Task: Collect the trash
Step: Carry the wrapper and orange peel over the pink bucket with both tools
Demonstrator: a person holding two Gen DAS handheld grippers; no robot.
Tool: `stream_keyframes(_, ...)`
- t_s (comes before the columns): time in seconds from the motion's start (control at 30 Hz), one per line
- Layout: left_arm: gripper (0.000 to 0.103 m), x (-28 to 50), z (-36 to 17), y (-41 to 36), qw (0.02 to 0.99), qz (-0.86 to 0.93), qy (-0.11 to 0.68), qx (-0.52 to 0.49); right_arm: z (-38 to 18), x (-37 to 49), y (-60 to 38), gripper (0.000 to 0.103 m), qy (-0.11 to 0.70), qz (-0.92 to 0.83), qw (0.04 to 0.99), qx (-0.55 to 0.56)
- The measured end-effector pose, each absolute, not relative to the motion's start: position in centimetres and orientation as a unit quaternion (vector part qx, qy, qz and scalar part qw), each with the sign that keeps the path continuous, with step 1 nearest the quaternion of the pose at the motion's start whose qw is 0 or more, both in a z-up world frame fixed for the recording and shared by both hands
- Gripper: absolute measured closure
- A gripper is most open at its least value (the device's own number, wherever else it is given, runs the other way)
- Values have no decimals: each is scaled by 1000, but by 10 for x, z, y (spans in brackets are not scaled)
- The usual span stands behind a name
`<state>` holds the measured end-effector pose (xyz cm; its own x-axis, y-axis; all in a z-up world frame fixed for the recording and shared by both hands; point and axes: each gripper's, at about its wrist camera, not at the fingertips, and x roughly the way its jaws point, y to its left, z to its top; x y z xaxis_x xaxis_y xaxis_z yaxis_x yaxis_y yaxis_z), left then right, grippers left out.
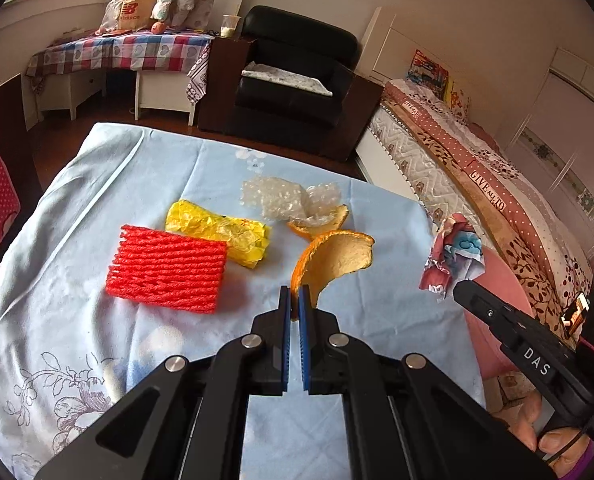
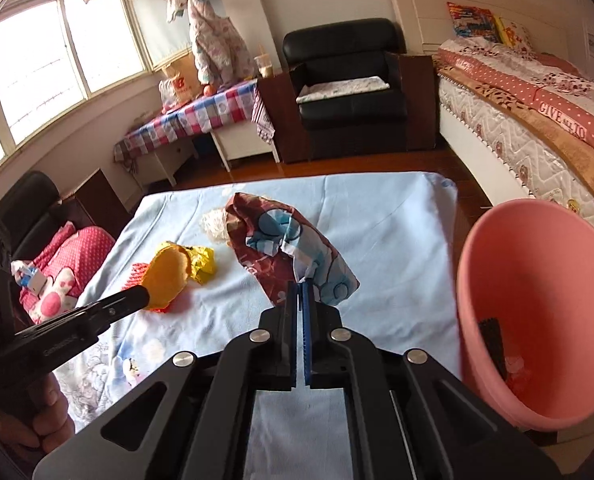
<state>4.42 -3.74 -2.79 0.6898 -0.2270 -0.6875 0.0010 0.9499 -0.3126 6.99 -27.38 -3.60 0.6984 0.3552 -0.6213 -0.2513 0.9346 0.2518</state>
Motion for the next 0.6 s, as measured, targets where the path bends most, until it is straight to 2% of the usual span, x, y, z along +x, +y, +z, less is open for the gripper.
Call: stream_keyframes(0.6, 100, 52, 16, -154, 918, -162, 354, -72, -17, 27, -376, 100, 302, 58, 943, 132)
